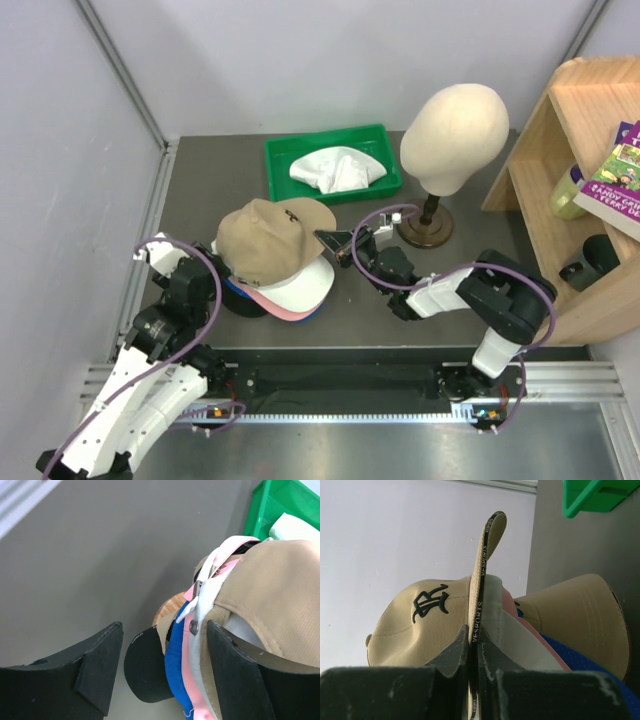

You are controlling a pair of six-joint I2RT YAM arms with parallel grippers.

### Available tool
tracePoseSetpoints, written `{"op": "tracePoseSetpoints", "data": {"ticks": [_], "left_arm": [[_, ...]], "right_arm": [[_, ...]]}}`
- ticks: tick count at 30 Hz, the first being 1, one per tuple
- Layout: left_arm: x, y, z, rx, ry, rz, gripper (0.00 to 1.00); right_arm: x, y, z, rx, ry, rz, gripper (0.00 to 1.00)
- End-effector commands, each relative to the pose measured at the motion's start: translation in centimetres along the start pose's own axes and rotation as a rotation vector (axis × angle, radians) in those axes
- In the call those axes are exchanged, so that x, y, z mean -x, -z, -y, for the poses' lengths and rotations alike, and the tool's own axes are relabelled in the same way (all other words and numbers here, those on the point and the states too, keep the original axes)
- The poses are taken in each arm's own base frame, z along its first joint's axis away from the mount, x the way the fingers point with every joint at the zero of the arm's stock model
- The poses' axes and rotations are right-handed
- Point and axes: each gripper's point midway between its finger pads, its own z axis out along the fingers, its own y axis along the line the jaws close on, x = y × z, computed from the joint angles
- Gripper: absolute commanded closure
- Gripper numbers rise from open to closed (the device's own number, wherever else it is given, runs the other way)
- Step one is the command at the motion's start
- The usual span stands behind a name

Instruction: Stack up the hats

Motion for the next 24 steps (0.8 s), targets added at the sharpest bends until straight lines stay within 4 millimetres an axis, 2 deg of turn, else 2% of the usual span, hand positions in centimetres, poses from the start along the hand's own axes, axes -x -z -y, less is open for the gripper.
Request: {"op": "tracePoseSetpoints", "data": {"ticks": [1, 6, 10, 14, 17, 18, 24], "left_arm": [[-2.6, -0.6, -1.2, 0.047, 0.047, -0.060, 0.29], [-3.9, -1.0, -1.7, 0.068, 0.052, -0.085, 0.30], [-4.8, -1.1, -1.8, 0.075, 0.050, -0.115, 0.30], [-4.8, -1.1, -2.4, 0.097, 0.051, -0.110, 0.30], [-4.8, -1.0, -2.4, 0.095, 0.059, -0.112, 0.29], [-4.9, -0.9, -2.4, 0.094, 0.059, -0.115, 0.29], [-4.9, -0.9, -2.5, 0.094, 0.062, -0.116, 0.29]], "right_arm": [[-1.4, 0.8, 5.1, -0.212, 0.072, -0.083, 1.00], [-1.4, 1.6, 8.0, -0.353, 0.081, -0.088, 1.00], [-1.6, 2.1, 9.2, -0.415, 0.089, -0.099, 1.00], [-1.2, 2.5, 9.9, -0.459, 0.117, -0.094, 1.00], [-0.9, 2.4, 9.3, -0.449, 0.145, -0.086, 0.88], [-0.9, 2.1, 8.9, -0.437, 0.153, -0.086, 0.78], [-1.2, 1.2, 7.8, -0.404, 0.209, -0.110, 0.52]]}}
